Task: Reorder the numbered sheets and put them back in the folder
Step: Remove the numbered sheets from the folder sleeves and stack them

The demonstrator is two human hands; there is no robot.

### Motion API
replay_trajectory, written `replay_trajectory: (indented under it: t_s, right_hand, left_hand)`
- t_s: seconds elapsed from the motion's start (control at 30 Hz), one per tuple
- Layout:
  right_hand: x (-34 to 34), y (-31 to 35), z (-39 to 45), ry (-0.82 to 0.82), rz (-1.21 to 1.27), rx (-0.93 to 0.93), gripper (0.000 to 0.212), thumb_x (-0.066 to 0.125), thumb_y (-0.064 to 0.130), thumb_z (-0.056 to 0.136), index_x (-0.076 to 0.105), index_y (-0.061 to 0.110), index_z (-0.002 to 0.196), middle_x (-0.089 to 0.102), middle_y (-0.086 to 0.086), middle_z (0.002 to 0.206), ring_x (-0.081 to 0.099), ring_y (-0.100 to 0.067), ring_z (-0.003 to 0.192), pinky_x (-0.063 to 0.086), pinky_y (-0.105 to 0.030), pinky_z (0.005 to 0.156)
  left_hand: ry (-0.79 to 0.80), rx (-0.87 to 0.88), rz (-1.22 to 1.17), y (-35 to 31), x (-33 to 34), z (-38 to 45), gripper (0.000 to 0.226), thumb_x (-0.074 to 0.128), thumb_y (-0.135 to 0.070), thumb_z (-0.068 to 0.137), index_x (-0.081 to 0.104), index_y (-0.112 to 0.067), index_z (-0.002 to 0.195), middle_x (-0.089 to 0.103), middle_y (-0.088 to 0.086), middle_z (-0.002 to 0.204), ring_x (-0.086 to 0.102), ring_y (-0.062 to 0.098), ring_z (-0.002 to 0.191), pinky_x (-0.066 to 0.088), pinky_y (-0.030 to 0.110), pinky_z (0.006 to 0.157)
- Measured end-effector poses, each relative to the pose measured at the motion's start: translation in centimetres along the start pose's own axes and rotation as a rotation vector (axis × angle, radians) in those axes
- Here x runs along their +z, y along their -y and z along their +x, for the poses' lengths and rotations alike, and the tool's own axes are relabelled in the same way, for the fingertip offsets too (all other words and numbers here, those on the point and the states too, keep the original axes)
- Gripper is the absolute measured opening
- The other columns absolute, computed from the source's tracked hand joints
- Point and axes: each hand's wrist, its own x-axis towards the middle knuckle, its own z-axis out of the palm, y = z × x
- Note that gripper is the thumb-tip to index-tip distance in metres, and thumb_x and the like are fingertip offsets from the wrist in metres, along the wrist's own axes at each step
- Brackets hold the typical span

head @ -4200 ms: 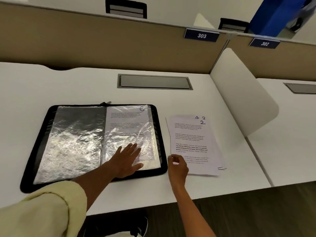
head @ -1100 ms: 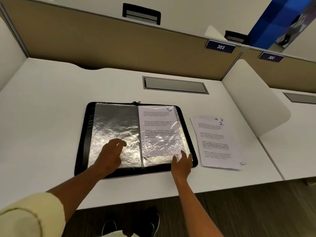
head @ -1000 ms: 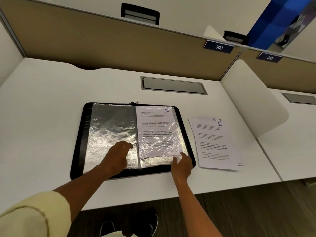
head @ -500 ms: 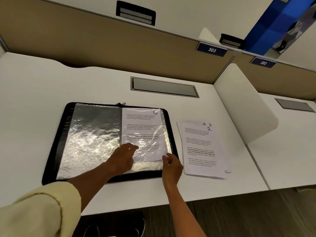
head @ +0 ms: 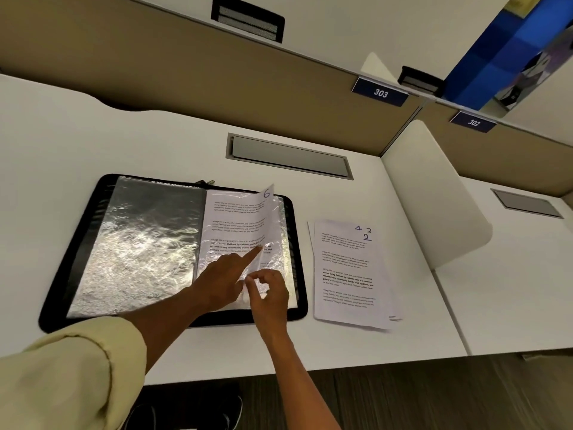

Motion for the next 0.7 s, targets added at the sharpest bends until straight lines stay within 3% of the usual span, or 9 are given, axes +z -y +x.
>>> replay_trajectory:
  t_s: [0.13, 0.23, 0.37, 0.5, 0.7]
  right_hand:
    - [0.6, 0.3, -0.3, 0.062, 0.029, -0.009, 0.013, 0.071, 0.021, 0.093, 0.066, 0.032, 0.097, 0.062, 0.024, 0.101, 0.058, 0.003, 0.103, 0.045, -0.010, 0.088]
    - [0.9, 0.7, -0.3, 0.091, 0.042, 0.001, 0.013, 0.069, 0.024, 0.094, 0.064, 0.034, 0.101, 0.061, 0.027, 0.103, 0.057, 0.008, 0.104, 0.042, -0.006, 0.089]
    - [1.4, 1.2, -0.4, 0.101, 0.061, 0.025, 0.013, 0.069, 0.020, 0.094, 0.065, 0.029, 0.103, 0.063, 0.022, 0.104, 0.057, 0.010, 0.102, 0.041, -0.004, 0.089]
    - [1.7, 1.4, -0.6, 0.061, 0.071, 0.008, 0.016, 0.071, 0.020, 0.093, 0.065, 0.033, 0.101, 0.065, 0.019, 0.106, 0.059, 0.005, 0.104, 0.043, -0.007, 0.090]
    - [1.6, 1.6, -1.5, 0.052, 0.024, 0.086, 0.039, 0.078, 0.039, 0.085, 0.054, 0.039, 0.115, 0.056, 0.025, 0.114, 0.054, 0.003, 0.110, 0.042, -0.006, 0.091]
  left_hand:
    - [-0.009, -0.058, -0.032, -0.2, -0.3, 0.0, 0.069, 0.057, -0.014, 0.097, 0.021, -0.026, 0.155, 0.046, 0.008, 0.147, 0.042, 0.027, 0.134, 0.036, 0.037, 0.110]
    - [-0.029, -0.054, -0.051, -0.2, -0.8, 0.0, 0.072, 0.059, -0.006, 0.094, 0.026, -0.028, 0.154, 0.043, 0.005, 0.151, 0.039, 0.026, 0.139, 0.037, 0.040, 0.112]
    - [-0.039, 0.026, -0.054, 0.8, -1.2, -0.6, 0.067, 0.059, -0.003, 0.094, 0.037, -0.030, 0.150, 0.050, 0.004, 0.146, 0.044, 0.025, 0.136, 0.039, 0.043, 0.112]
    - [-0.113, 0.017, -0.037, 0.6, -1.5, -0.7, 0.035, 0.060, -0.005, 0.094, 0.062, -0.013, 0.128, 0.065, 0.009, 0.126, 0.057, 0.027, 0.119, 0.041, 0.036, 0.108]
    - [-0.143, -0.013, -0.030, 0.3, -2.7, -0.6, 0.015, 0.062, -0.010, 0.095, 0.070, -0.009, 0.107, 0.070, 0.008, 0.111, 0.062, 0.025, 0.105, 0.046, 0.031, 0.095]
